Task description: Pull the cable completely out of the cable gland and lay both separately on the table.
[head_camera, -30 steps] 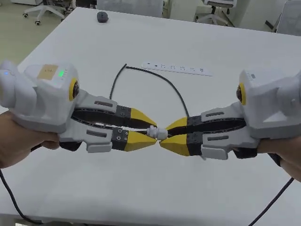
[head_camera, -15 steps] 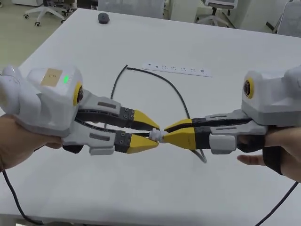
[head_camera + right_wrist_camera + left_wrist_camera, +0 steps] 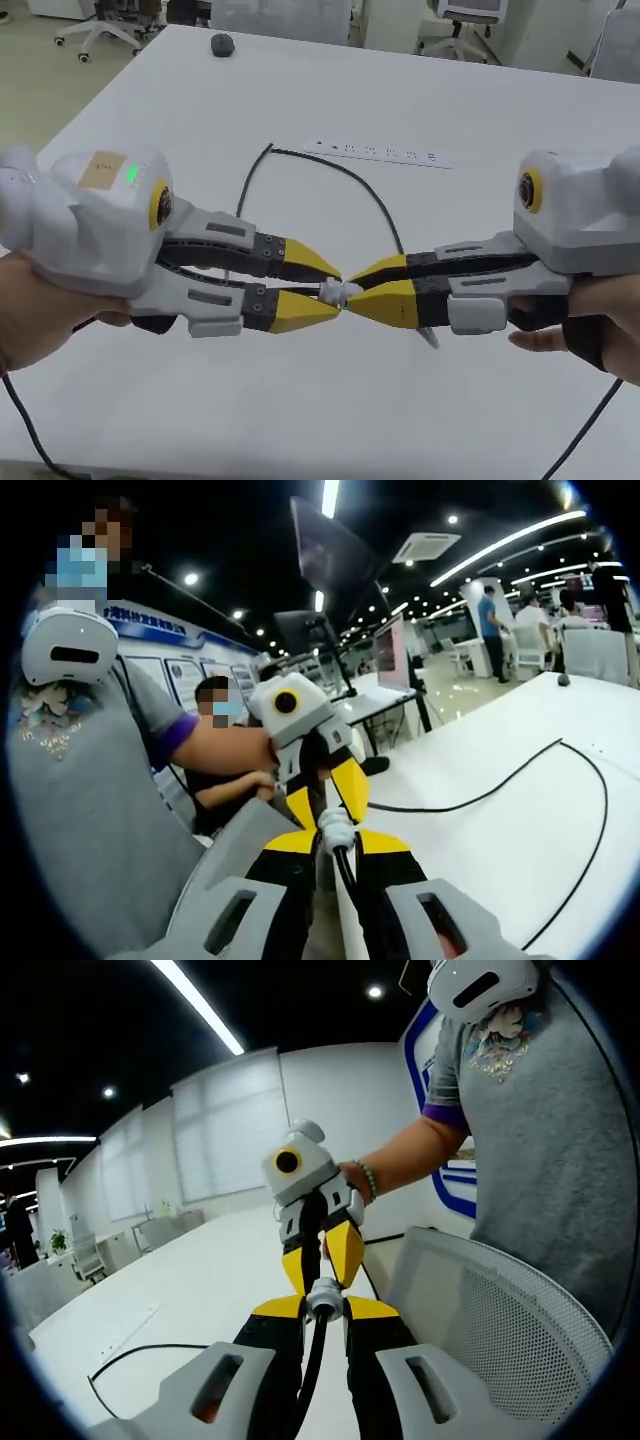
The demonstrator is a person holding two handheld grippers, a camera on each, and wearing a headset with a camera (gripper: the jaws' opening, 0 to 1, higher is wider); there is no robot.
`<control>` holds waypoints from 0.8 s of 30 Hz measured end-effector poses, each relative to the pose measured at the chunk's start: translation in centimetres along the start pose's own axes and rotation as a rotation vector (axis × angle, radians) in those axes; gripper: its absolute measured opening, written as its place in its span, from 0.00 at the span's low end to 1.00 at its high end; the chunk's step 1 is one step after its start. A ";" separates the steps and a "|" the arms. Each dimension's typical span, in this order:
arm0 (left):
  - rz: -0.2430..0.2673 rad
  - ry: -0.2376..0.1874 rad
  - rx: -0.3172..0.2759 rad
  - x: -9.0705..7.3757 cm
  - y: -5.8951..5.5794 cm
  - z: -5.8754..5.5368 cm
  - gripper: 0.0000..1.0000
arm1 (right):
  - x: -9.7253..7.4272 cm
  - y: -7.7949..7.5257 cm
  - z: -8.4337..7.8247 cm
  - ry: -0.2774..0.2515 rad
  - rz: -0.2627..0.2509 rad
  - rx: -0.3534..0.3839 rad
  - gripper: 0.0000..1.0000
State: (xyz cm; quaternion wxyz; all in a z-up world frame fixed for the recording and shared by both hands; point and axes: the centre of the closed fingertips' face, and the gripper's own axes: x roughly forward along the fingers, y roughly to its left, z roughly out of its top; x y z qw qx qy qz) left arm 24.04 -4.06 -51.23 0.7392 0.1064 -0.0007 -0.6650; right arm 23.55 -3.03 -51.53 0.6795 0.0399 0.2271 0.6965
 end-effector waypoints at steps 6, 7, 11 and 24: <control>-0.008 0.012 0.004 0.2 -0.3 -0.3 0.15 | 0.1 0.0 -0.5 0.033 0.006 0.013 0.08; -0.011 0.022 0.003 0.2 -0.4 -0.6 0.15 | 0.1 0.0 -0.8 0.049 0.000 0.007 0.07; -0.004 0.033 -0.025 0.3 -0.2 -1.1 0.15 | 0.2 -0.4 -1.1 0.080 -0.051 -0.156 0.06; 0.050 0.005 -0.168 -0.2 1.1 -1.4 0.15 | 0.7 -0.9 -0.5 0.236 -0.254 -0.740 0.06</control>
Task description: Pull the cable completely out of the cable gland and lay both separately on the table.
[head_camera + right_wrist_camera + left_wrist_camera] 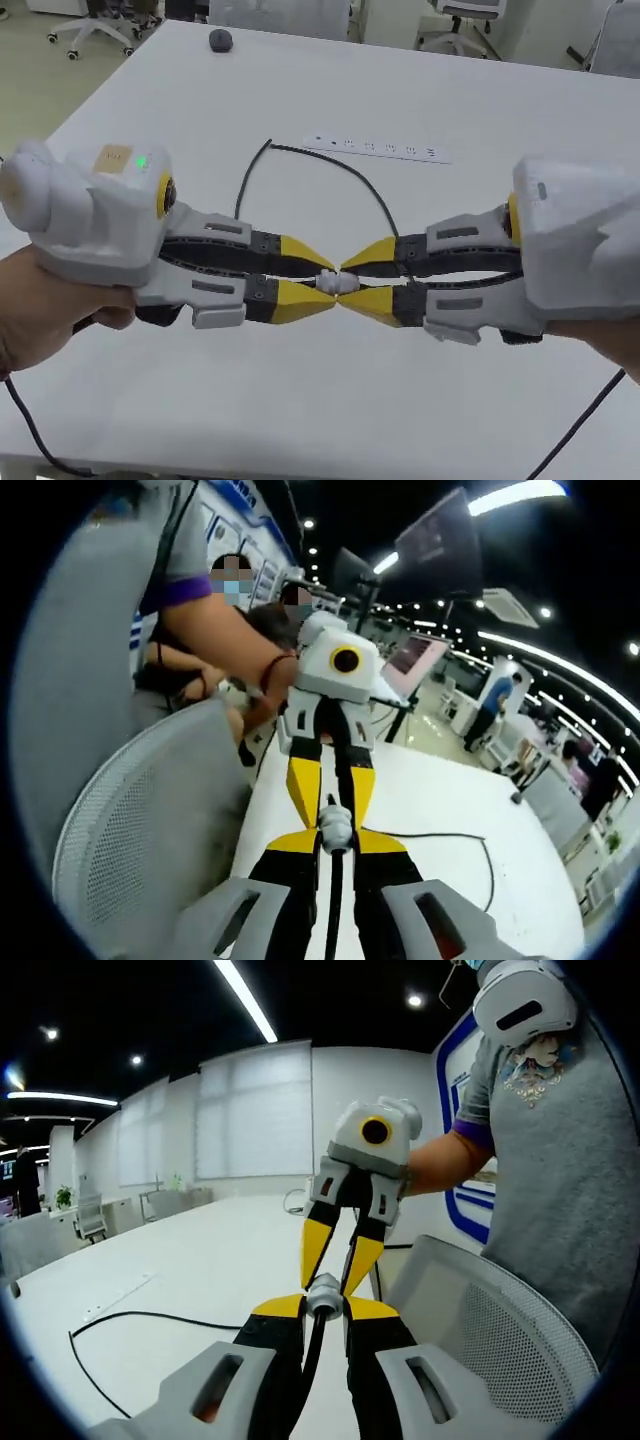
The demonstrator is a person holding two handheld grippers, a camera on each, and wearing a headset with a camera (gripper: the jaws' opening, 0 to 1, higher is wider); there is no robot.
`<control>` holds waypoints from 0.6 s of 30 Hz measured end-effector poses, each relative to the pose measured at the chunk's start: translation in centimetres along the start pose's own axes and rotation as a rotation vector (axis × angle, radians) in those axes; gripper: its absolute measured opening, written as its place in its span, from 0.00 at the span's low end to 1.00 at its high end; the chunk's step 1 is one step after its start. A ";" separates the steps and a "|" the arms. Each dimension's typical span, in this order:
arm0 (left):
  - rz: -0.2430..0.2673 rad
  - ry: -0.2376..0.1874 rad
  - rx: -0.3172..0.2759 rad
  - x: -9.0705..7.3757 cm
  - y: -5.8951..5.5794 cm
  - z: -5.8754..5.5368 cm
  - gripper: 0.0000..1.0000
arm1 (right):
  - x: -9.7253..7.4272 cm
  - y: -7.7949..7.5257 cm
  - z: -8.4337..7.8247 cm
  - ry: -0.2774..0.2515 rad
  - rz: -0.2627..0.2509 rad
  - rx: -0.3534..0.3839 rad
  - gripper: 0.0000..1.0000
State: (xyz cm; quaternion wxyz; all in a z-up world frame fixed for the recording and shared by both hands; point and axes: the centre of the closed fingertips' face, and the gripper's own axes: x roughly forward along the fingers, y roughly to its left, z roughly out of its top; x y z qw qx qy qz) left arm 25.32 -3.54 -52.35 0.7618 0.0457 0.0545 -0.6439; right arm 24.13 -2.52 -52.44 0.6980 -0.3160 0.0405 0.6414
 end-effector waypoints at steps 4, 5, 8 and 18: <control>0.006 0.008 -0.002 0.0 -0.1 -0.2 0.15 | 0.2 0.1 -0.3 0.015 -0.013 -0.015 0.07; 0.012 0.006 0.002 -0.1 -0.1 -0.2 0.15 | 0.2 -0.1 -0.4 0.011 -0.018 0.003 0.07; 0.021 0.006 0.012 -0.2 -0.1 -0.3 0.15 | -0.2 -0.3 -0.2 -0.039 0.009 0.168 0.08; -0.024 0.057 0.178 -0.3 -1.3 0.0 0.15 | -1.5 -2.1 0.3 -0.284 0.122 0.840 0.20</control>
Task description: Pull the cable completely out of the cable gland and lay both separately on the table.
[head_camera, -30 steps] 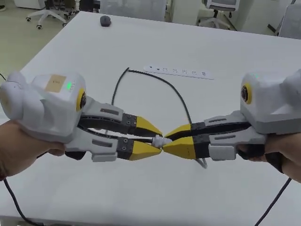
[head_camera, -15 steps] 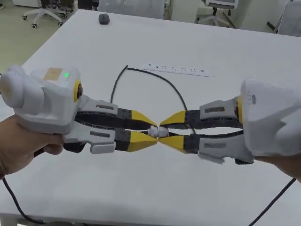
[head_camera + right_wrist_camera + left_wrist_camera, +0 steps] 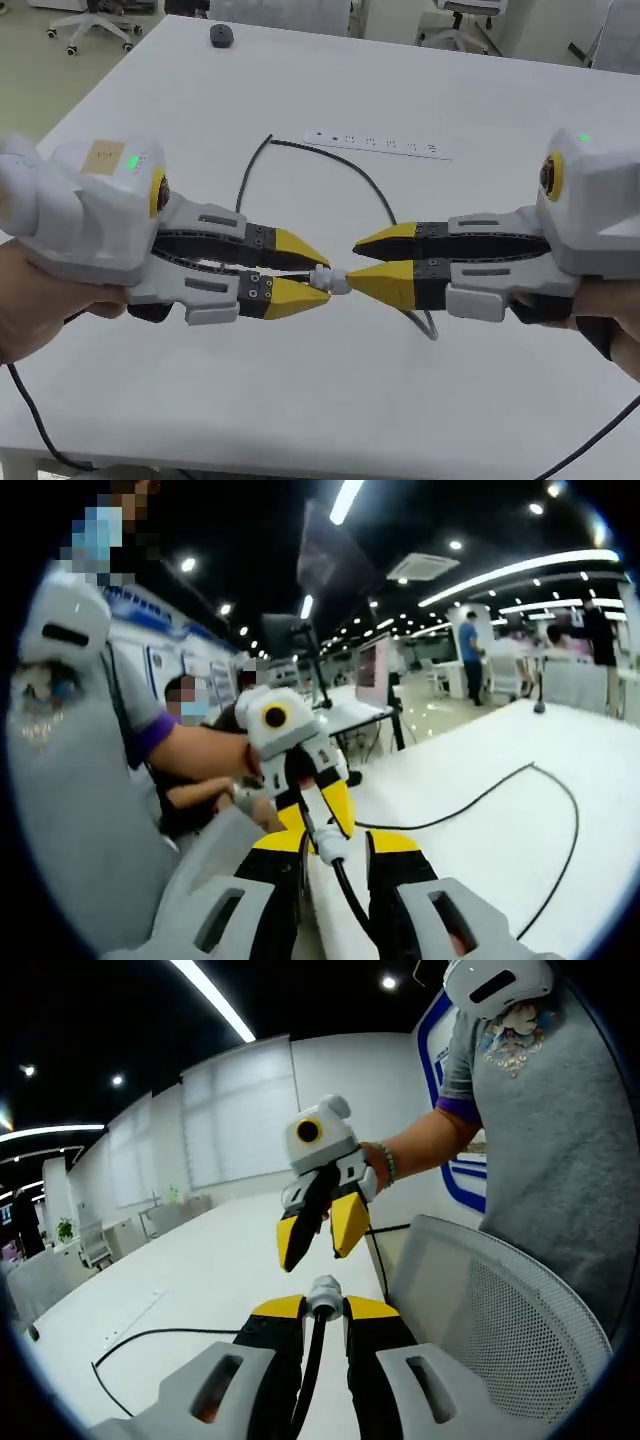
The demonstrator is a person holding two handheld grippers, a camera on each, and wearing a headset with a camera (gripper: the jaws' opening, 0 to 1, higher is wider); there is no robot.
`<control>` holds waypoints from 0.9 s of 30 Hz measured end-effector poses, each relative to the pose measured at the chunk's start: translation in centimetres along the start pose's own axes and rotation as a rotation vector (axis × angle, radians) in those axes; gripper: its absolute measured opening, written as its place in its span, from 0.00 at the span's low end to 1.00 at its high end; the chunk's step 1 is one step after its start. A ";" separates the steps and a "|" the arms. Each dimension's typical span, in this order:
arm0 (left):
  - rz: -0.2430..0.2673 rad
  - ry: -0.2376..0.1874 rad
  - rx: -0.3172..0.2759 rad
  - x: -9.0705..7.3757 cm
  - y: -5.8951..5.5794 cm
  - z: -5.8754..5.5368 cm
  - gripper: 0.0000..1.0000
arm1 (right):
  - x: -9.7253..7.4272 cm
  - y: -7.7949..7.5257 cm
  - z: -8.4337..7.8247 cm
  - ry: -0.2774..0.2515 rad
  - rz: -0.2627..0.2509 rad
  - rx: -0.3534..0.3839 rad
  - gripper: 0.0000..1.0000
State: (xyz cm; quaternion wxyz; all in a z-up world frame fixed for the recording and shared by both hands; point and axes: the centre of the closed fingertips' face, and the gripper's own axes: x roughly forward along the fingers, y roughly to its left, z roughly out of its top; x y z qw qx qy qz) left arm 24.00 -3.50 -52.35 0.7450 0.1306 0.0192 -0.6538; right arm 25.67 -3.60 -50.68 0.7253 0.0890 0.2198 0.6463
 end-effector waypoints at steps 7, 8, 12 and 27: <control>-0.029 0.022 0.065 0.3 -0.8 0.2 0.15 | 0.2 -0.4 -2.1 0.027 0.058 0.220 0.06; -0.031 0.023 0.064 0.3 -0.8 0.2 0.15 | 0.2 0.3 -1.7 0.003 0.112 0.272 0.06; -0.030 0.016 0.052 0.3 -0.7 0.2 0.15 | 0.3 1.1 -1.6 -0.006 0.160 0.327 0.10; -0.034 0.001 0.072 0.6 -0.8 0.4 0.15 | 0.5 1.6 -2.6 0.046 0.230 0.406 0.09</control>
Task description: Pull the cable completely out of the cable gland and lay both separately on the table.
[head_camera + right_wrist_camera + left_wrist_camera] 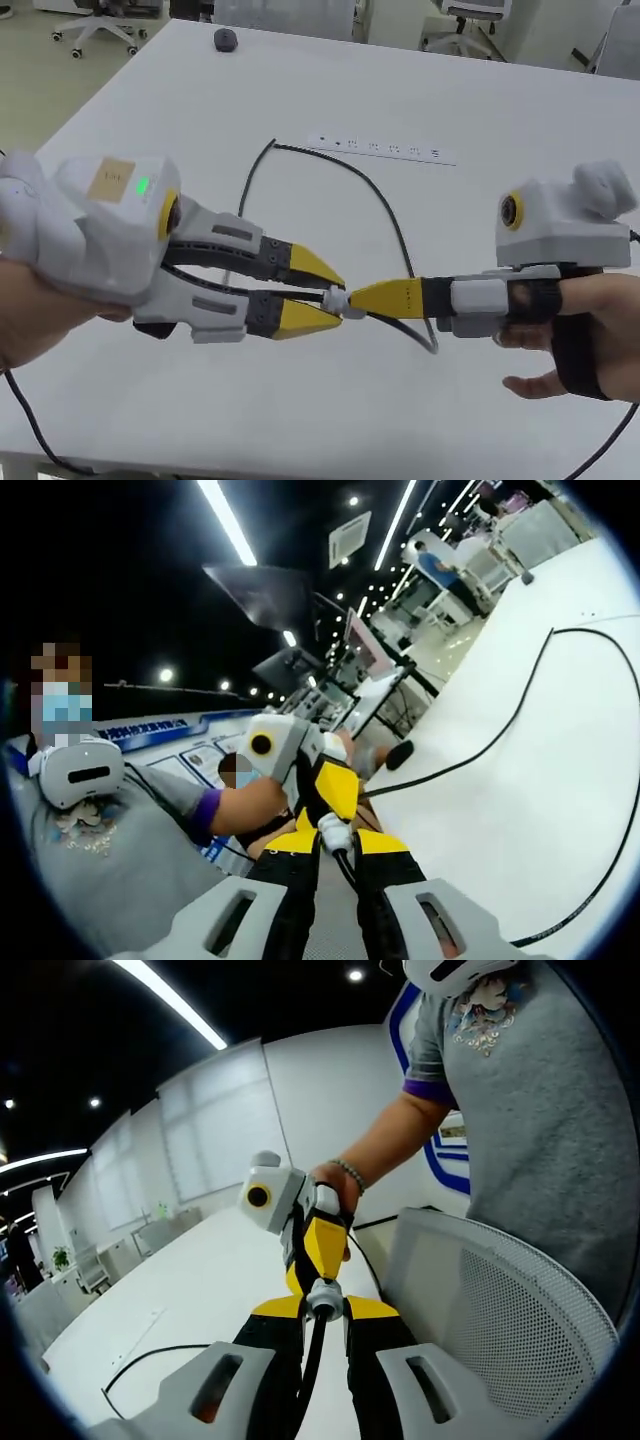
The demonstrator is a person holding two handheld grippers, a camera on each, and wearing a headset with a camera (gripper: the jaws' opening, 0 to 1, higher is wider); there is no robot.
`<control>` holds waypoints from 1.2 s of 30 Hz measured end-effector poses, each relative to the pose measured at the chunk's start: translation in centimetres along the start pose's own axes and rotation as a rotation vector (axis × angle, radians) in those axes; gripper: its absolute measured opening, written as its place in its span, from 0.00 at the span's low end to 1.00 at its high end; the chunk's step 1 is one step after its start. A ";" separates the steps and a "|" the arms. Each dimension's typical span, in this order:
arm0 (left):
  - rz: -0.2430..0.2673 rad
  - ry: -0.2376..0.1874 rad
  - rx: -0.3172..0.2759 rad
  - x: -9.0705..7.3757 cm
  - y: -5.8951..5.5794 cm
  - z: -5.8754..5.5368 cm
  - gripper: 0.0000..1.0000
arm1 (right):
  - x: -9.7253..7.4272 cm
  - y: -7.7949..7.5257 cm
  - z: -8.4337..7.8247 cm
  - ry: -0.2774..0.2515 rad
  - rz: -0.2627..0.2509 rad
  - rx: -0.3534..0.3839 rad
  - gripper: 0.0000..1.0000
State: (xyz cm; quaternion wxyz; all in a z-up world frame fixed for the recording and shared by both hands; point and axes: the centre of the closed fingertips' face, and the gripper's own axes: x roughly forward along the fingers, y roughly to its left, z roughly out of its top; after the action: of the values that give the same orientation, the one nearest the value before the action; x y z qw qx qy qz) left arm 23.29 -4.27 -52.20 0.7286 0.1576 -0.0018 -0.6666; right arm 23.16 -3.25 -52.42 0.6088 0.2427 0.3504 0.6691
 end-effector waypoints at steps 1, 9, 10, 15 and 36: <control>-0.006 -0.003 -0.001 0.1 -0.1 0.0 0.15 | 0.0 0.1 -0.2 0.020 0.004 -0.023 0.08; 0.005 -0.001 -0.049 0.2 0.1 -0.8 0.15 | 0.2 -0.5 -0.4 0.104 -0.123 -0.350 0.07; 0.005 0.002 -0.055 0.2 0.2 -0.9 0.15 | 0.2 -0.5 -0.5 0.123 -0.145 -0.397 0.07; 0.022 0.015 -0.083 0.1 0.4 -1.6 0.15 | 0.5 -0.9 -0.6 0.172 -0.244 -0.658 0.07; 0.096 0.024 -0.169 -0.1 1.5 -2.7 0.15 | 0.9 -2.5 0.1 0.354 -0.532 -1.294 0.02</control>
State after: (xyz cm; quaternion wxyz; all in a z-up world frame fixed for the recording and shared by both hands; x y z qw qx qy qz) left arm 25.36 -3.47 -54.43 0.7704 0.1034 0.0556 -0.6266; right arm 24.68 -2.27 -54.36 0.7071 -0.3721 0.0247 0.6008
